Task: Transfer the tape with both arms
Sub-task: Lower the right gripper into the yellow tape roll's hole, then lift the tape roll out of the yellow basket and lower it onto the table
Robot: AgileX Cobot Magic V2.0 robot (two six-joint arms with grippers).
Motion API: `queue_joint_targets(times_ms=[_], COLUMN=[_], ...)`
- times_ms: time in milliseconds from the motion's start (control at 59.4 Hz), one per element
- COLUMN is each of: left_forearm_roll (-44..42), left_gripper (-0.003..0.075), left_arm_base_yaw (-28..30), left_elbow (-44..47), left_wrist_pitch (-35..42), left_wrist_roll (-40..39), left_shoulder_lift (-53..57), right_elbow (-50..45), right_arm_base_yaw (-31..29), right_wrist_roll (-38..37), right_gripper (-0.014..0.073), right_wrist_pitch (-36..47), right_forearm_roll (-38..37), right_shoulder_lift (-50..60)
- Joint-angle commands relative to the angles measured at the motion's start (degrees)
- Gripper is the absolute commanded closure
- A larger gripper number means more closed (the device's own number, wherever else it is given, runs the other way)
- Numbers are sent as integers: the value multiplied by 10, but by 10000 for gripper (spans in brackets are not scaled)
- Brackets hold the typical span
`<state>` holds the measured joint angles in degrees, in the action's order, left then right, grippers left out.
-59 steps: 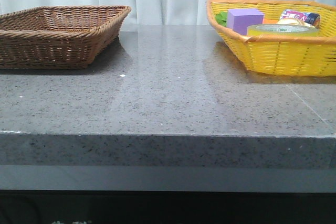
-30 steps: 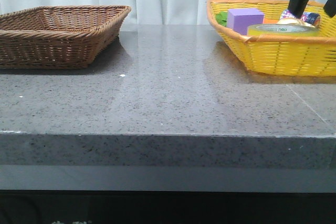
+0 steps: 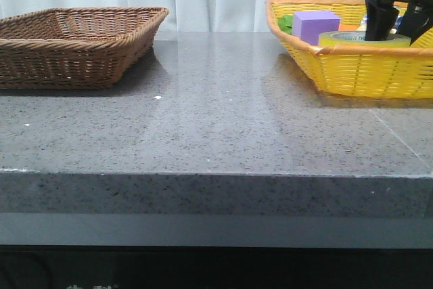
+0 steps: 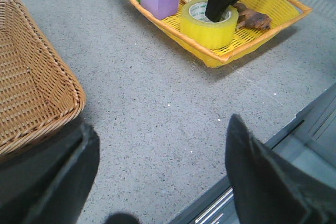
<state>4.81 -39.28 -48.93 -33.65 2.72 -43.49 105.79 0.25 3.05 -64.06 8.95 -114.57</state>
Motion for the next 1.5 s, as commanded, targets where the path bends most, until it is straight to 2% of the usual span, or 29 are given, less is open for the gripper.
queue_joint_targets(times_ms=[0,219,589,757,875,1027,1212,1481], left_forearm_roll=[7,7,7,7,7,7,7,7], left_gripper=[227,227,227,227,227,227,227,227], left_arm_base_yaw=[-5,-5,-5,-5,-5,-5,-5,-5], left_elbow=[-20,-20,-20,-20,-20,-20,-20,-20], left_wrist_pitch=[38,38,38,38,38,38,38,38], left_wrist_roll=[-1,-1,-1,-1,-1,-1,-1,-1], left_shoulder_lift=[1,1,1,1,1,1,1,1], right_elbow=[21,26,26,26,26,26,26,26], right_arm_base_yaw=[-2,-2,0,22,66,143,236,301], right_wrist_roll=[7,7,11,25,62,71,78,81], right_gripper=[330,468,472,472,472,472,472,472], right_wrist_pitch=[15,3,-5,-6,-13,-23,11,19], right_forearm_roll=[8,7,7,8,7,7,-8,-63], right_shoulder_lift=[29,37,129,180,201,202,199,146])
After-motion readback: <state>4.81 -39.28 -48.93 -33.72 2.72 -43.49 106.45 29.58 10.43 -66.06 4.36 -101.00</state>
